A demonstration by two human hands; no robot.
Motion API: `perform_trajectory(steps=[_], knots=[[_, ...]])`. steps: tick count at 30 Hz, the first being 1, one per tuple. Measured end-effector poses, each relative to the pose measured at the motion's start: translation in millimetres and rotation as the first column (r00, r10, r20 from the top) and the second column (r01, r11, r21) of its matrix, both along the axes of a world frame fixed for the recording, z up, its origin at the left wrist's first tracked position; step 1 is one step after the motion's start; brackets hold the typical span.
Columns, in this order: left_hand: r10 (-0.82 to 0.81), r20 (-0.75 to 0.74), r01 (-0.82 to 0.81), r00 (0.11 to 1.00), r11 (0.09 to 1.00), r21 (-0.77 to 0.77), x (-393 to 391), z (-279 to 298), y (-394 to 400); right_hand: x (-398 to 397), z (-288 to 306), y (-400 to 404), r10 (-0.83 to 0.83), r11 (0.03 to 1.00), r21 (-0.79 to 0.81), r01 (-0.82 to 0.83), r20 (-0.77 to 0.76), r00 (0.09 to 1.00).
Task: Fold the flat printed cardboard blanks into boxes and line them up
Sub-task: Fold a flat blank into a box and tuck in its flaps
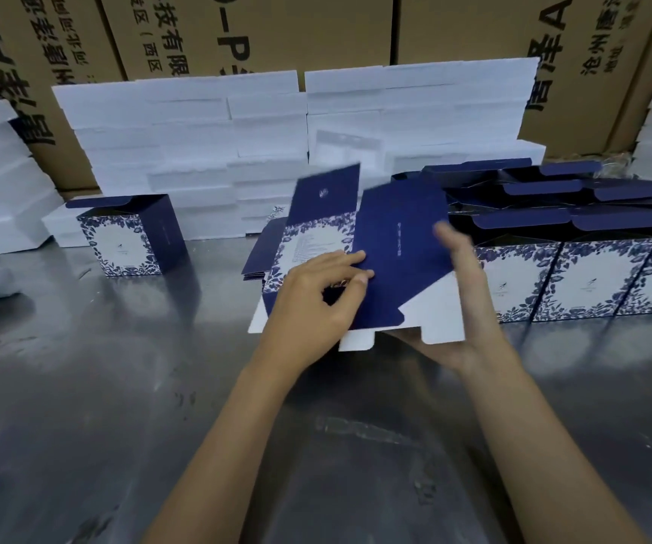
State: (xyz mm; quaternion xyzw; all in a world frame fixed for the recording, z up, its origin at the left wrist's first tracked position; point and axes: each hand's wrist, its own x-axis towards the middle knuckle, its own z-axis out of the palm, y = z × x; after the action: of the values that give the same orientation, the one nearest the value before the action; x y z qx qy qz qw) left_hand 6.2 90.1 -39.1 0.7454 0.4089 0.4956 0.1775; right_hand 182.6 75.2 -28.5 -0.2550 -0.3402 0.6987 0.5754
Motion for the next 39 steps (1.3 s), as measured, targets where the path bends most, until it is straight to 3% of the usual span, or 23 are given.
perform_trajectory(steps=[3,5,8,10,13,16,23,27,30,34,39], knots=[[0.040,0.065,-0.034,0.997,0.994,-0.105,-6,-3,7,1,-6,4,-0.019,0.992,-0.120,0.043,0.193,0.981],[0.151,0.144,-0.130,0.978,0.981,-0.142,-17,-2,14,6,-4,4,-0.027,0.983,-0.168,0.073,0.263,0.964],[0.337,0.154,-0.320,0.929,0.939,-0.127,-40,1,24,14,-7,4,0.001,0.993,-0.113,0.031,0.268,0.963],[0.382,0.187,-0.345,0.905,0.916,-0.203,-55,3,29,16,-8,4,0.014,0.998,-0.058,0.002,0.274,0.962],[0.238,0.390,-0.080,0.890,0.922,-0.379,-69,5,30,21,-10,5,0.034,0.999,-0.034,-0.027,0.252,0.967],[0.113,0.458,0.100,0.882,0.904,-0.416,-73,4,29,27,-15,9,0.045,0.999,-0.030,-0.038,0.288,0.957],[0.028,0.515,0.190,0.857,0.912,-0.365,-79,3,26,25,-19,22,-0.180,0.983,0.089,0.159,0.348,0.920],[0.104,0.579,0.218,0.809,0.861,-0.459,-81,7,21,28,-21,21,-0.111,0.993,0.081,0.085,0.408,0.906],[0.133,0.573,0.197,0.809,0.856,-0.477,-84,6,24,23,-19,20,-0.060,0.998,0.021,0.056,0.357,0.932],[0.072,0.530,0.221,0.845,0.856,-0.467,-81,5,23,19,-17,20,-0.162,0.987,0.041,0.158,0.334,0.929],[0.195,0.499,0.107,0.845,0.851,-0.514,-75,9,22,19,-16,19,-0.189,0.982,0.069,0.175,0.340,0.921]])
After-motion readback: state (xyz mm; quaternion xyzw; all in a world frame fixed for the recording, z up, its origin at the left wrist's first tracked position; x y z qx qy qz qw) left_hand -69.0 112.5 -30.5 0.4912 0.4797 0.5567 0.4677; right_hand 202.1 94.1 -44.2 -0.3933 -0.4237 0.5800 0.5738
